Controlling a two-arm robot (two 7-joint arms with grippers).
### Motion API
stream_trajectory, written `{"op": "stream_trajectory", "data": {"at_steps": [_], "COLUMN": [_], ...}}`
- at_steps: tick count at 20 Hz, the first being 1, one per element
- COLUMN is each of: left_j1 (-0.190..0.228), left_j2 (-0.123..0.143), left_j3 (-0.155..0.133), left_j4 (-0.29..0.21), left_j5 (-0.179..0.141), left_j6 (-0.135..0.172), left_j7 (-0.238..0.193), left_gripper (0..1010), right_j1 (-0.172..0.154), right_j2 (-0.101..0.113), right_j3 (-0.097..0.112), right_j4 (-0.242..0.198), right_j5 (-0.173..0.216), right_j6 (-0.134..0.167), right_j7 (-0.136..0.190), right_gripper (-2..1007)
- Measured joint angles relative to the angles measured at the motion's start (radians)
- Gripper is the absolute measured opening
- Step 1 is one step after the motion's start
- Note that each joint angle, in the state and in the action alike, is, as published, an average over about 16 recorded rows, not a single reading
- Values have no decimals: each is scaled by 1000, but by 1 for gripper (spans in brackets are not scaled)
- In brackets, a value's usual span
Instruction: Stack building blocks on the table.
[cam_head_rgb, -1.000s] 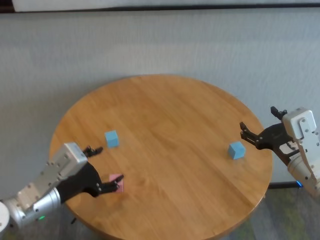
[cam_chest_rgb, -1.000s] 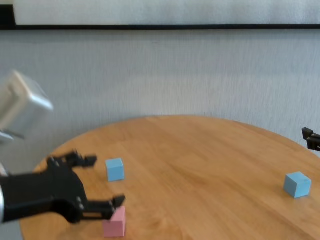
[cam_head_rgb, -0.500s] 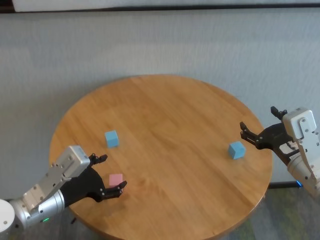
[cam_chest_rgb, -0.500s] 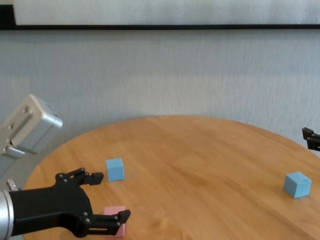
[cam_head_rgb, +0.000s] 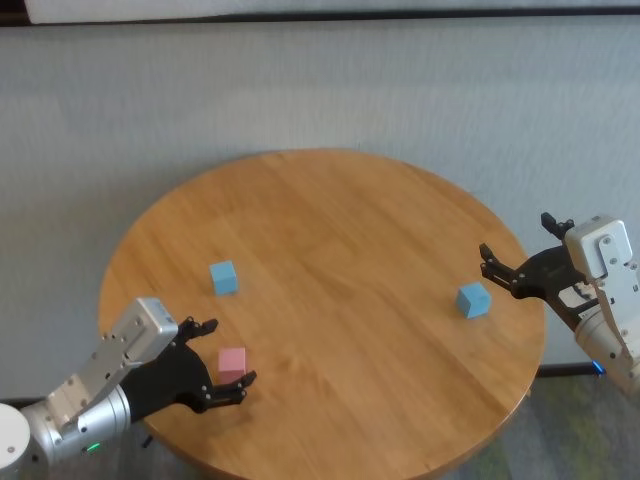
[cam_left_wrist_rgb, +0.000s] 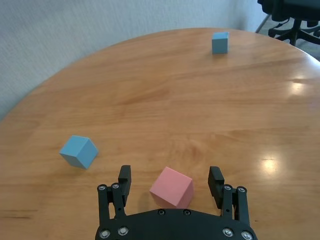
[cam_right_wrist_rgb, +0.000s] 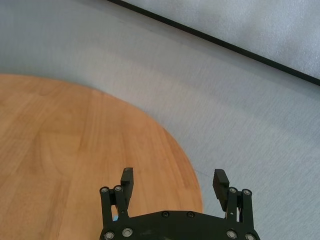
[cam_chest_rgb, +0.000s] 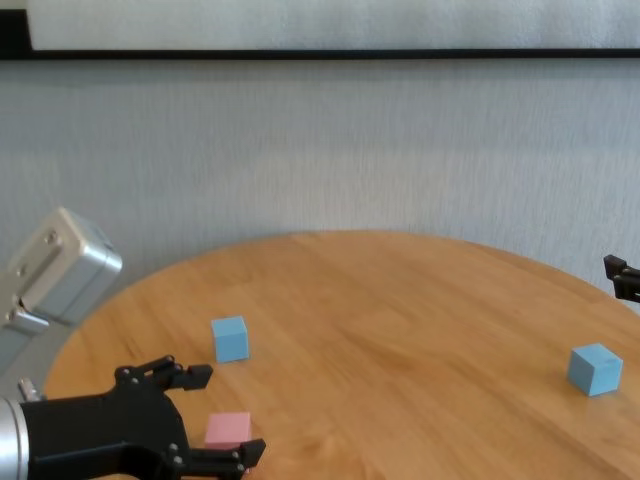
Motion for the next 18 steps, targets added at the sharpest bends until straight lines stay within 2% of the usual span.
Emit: {"op": "stream_trajectory", "data": {"at_steps": [18], "left_j1": [-26], "left_j2": [-58], "left_j3": [-18], "left_j4": [99], "left_j5": [9], "left_j6": [-33], "left_j7": [-62], "left_gripper": [1000], "right_j1": [0], "right_j2": [0], "right_j3": [0], "right_j4": [0], "right_j5": [0], "right_j6": [0], "right_j7": [0], "right_gripper": [1005]}}
